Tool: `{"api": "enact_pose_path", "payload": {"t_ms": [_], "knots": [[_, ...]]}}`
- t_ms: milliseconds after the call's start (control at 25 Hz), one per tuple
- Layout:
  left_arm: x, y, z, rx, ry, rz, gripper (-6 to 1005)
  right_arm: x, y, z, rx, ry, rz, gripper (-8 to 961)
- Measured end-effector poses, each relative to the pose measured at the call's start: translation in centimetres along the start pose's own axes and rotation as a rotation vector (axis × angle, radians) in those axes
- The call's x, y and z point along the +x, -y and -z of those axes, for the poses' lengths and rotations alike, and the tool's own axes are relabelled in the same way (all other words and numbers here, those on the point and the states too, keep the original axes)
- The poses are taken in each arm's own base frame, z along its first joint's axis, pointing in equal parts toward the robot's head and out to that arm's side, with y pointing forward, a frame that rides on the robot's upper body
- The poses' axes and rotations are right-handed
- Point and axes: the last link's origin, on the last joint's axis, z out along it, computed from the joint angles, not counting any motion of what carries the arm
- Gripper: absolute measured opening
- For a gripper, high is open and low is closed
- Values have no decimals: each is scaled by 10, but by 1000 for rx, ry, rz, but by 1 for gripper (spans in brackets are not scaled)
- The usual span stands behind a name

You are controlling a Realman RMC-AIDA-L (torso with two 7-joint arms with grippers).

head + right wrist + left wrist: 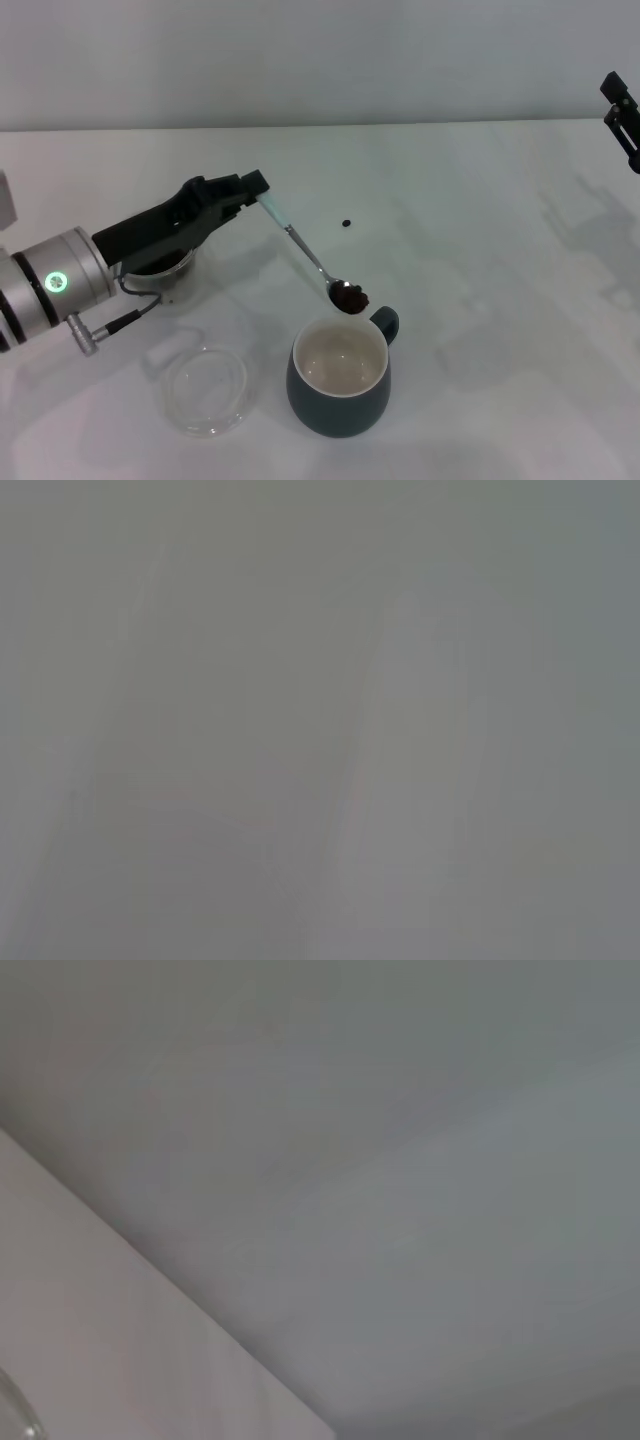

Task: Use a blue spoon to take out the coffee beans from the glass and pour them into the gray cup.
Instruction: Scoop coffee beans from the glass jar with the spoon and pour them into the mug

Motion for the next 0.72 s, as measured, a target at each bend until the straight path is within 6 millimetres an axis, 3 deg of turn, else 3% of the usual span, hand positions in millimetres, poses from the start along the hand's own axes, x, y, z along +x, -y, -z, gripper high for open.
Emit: {"api": "enact_pose_path", "payload": {"t_ms": [520, 720], "knots": [[-9, -4, 0, -31, 46, -1, 126, 1, 4, 5, 29, -7, -1, 604], [-9, 1, 9, -17, 36, -12, 126, 1, 6, 6, 33, -10, 1, 604]]}}
